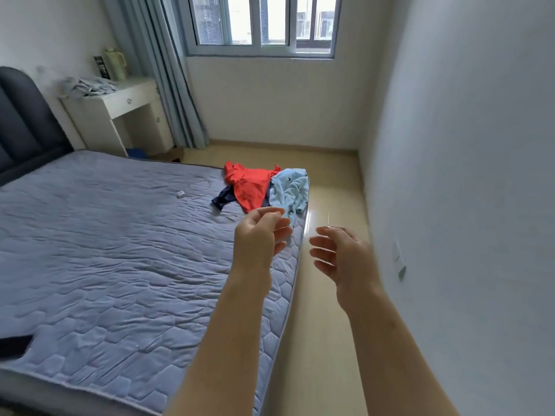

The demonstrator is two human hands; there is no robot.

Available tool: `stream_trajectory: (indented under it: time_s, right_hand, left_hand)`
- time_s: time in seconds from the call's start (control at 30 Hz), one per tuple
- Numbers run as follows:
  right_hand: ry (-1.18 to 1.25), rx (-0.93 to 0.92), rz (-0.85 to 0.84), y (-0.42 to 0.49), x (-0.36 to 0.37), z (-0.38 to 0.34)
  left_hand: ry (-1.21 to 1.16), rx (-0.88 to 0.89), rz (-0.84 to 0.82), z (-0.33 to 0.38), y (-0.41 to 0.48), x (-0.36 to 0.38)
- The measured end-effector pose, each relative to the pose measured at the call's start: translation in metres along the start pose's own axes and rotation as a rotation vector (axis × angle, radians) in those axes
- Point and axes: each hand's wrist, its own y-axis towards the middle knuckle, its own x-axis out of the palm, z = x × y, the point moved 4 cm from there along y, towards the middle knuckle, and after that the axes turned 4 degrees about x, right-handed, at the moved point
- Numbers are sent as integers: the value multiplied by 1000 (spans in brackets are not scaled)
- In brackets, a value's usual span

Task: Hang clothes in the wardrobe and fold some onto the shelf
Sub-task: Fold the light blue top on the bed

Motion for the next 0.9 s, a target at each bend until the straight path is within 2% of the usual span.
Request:
stream_trajectory:
  time_s: [0.23,0.43,0.67,0.9]
  right_hand:
    - [-6,11,-26,138,-21,-37]
    - [-24,23,-33,276,-44,-102]
    - [-76,111,-110,398,-30,-116]
    - [-119,108,-123,544,16,-136]
  left_hand:
    - [1,0,3,-29,116,83]
    - [-27,-18,77,-35,225,172]
    - [-29,-74,180,-60,334,209]
    - [-20,-71,140,-71,486,239]
